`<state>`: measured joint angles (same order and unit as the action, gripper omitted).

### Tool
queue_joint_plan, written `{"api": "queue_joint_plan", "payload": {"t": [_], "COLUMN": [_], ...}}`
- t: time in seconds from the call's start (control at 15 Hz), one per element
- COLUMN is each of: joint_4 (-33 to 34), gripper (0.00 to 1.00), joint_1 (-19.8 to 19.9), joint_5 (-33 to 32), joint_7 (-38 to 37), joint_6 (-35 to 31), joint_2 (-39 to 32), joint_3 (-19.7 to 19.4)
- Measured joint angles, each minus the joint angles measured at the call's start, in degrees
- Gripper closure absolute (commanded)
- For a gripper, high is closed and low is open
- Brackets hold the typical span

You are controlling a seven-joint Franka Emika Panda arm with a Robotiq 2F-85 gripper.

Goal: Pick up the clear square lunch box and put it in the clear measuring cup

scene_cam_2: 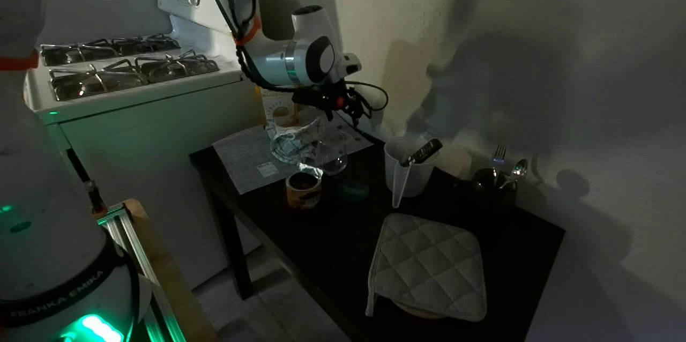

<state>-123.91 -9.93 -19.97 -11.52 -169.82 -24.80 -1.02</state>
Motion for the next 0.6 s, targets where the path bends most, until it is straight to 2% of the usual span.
{"api": "queue_joint_plan", "payload": {"t": [0.2, 0.27, 0.33, 0.4, 0.6], "joint_4": [0.9, 0.9, 0.9, 1.0, 1.3], "gripper": [0.01, 0.09, 0.11, 0.22, 0.4], "joint_1": [-1.5, -2.3, -3.1, -3.7, -5.1], "joint_5": [1.0, 1.3, 1.7, 2.1, 2.9], "joint_7": [0.8, 0.9, 0.9, 0.9, 0.9], "joint_6": [-0.1, -0.1, -0.1, -0.1, -0.1], "joint_2": [-2.2, -2.5, -2.8, -3.0, -4.2], "joint_3": [0.5, 0.5, 0.5, 0.5, -0.2]}}
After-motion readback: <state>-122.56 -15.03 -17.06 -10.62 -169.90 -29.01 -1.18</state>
